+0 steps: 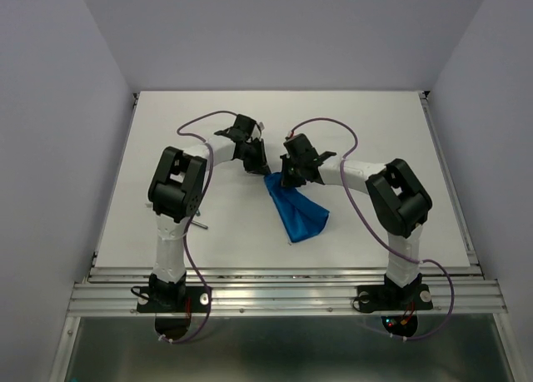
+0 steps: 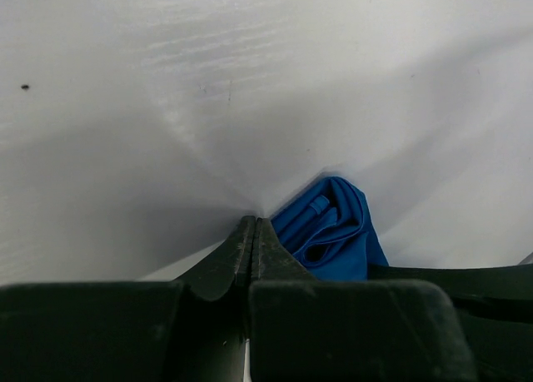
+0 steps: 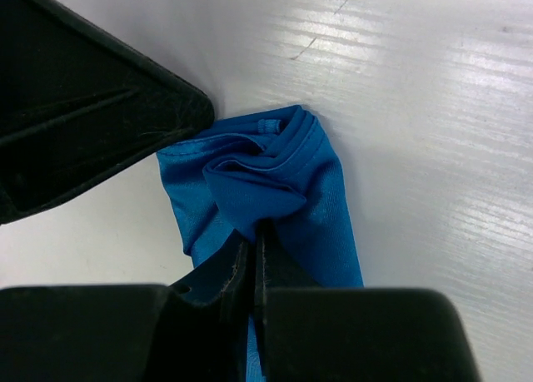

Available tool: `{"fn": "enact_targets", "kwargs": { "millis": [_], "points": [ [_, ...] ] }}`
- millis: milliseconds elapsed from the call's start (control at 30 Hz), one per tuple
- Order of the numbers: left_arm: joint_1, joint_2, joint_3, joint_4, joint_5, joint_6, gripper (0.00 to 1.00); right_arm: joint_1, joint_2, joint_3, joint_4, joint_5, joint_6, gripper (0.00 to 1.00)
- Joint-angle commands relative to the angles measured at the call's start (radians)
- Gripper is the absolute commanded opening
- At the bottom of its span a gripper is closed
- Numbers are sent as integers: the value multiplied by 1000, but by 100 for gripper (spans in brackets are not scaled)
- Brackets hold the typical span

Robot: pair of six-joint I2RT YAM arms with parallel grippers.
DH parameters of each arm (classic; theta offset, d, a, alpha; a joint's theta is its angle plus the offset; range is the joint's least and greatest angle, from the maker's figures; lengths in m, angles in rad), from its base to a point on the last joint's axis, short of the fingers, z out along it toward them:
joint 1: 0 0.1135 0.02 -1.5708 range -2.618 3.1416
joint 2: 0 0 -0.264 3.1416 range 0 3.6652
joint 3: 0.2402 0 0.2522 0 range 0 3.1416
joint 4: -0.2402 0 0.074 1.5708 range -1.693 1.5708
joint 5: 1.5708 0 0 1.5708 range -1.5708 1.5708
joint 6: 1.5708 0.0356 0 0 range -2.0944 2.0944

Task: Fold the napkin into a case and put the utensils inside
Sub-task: Fold the 2/3-rectangle-folded napkin at the center of the board.

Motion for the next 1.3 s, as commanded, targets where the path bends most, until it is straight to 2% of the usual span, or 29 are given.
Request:
{"fn": "enact_targets", "kwargs": {
  "millis": [0,433,1267],
  "points": [
    [-9,-71,-69,-33,-33,-1,0,11,-26,7,-116,19,-13,1],
    [-29,-120,-174,5,-56,-41,0,11,-60,38,-149,5,-16,1],
    [-66,-106,-178,19,-67,-67,0,11,-65,114,-171,-27,-2,1]
  ]
}}
